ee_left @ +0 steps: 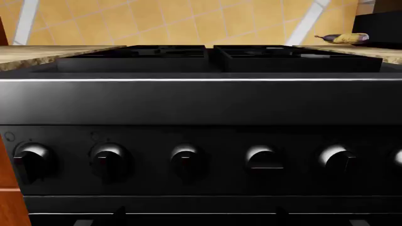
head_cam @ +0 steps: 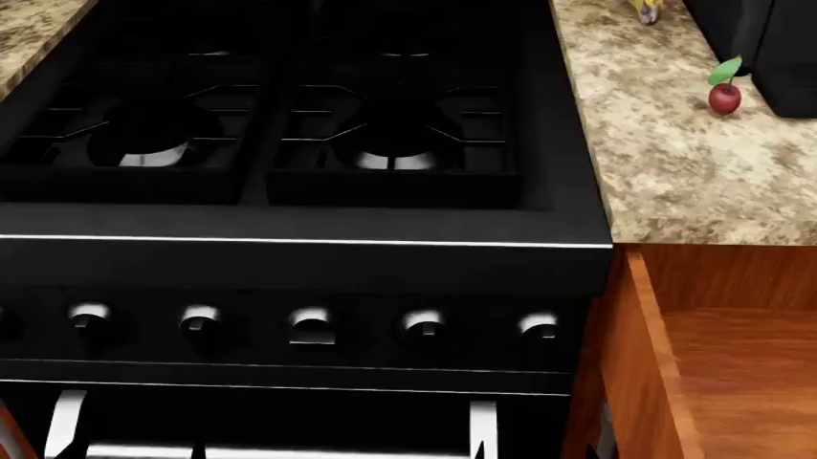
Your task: Close the right drawer.
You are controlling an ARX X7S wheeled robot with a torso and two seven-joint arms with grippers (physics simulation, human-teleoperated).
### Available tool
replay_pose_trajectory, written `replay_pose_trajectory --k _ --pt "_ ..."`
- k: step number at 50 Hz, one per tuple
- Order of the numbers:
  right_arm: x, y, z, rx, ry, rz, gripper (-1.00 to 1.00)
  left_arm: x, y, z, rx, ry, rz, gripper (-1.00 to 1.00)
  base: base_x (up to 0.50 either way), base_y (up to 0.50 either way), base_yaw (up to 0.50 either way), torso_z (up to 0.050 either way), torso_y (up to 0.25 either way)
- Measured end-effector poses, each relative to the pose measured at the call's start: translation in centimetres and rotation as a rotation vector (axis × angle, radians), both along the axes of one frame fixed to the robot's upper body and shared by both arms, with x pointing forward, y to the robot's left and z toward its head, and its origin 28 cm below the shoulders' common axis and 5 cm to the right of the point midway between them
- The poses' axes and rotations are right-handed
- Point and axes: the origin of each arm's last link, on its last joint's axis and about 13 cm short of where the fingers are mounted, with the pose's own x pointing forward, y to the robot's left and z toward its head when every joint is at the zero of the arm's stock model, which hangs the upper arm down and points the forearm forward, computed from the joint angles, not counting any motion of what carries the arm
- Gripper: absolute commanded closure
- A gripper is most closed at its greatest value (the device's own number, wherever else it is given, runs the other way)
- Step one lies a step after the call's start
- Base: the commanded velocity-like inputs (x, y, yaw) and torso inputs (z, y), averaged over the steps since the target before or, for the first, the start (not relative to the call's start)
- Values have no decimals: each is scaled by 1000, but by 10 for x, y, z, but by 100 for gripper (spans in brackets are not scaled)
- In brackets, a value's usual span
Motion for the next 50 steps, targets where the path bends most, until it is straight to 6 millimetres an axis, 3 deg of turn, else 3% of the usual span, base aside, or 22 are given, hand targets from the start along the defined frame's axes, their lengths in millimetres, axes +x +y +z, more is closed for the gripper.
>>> replay_pose_trajectory --k 15,41,50 --pt "0 0 0 -15 3 -2 -100 0 0 0 -2 4 -1 -100 0 78 0 0 0" --pt "-1 -1 -1 -35 2 -24 -100 -2 3 -1 -1 10 -4 -100 -1 483 0 0 0" --pt "0 0 -2 -24 3 -19 -100 -2 4 -2 2 11 -3 -100 -5 76 0 0 0"
